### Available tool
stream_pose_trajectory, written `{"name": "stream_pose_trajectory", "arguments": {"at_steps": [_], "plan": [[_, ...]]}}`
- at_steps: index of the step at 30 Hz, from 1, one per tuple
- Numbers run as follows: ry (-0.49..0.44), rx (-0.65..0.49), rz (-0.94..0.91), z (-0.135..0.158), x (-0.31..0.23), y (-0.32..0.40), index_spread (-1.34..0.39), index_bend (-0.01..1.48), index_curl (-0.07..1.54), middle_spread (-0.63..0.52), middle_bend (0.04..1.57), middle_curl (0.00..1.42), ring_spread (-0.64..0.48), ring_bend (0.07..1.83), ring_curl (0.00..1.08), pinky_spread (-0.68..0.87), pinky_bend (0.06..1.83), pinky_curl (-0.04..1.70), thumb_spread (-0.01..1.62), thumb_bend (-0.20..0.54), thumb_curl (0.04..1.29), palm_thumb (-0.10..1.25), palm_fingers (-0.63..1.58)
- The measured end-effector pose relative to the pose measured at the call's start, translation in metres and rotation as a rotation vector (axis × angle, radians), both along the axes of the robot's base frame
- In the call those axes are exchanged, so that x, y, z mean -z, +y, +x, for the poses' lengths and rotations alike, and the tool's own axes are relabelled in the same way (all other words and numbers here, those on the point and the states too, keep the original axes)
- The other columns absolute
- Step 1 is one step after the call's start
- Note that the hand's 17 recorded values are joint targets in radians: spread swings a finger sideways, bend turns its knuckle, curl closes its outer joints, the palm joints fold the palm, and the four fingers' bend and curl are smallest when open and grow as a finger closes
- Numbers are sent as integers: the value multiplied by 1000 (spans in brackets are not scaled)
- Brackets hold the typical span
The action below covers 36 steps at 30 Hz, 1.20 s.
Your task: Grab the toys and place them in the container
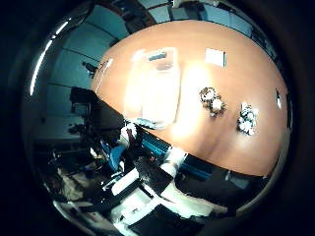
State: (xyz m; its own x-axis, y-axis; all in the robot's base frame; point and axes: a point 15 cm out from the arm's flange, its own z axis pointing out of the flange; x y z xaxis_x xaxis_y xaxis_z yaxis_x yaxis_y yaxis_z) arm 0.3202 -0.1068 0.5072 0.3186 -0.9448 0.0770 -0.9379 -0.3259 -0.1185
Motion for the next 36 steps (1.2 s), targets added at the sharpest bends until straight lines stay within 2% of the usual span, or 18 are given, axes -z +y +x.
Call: {"name": "stream_pose_trajectory", "arguments": {"at_steps": [20,36], "plan": [[54,130,-51,35,54,-111,-423,161,272,12,194,316,177,243,261,431,400,293,1018,-26,263,330,181],[145,165,99,88,142,-92,-381,157,266,25,200,324,180,297,263,422,410,290,1047,-23,261,360,210]]}}
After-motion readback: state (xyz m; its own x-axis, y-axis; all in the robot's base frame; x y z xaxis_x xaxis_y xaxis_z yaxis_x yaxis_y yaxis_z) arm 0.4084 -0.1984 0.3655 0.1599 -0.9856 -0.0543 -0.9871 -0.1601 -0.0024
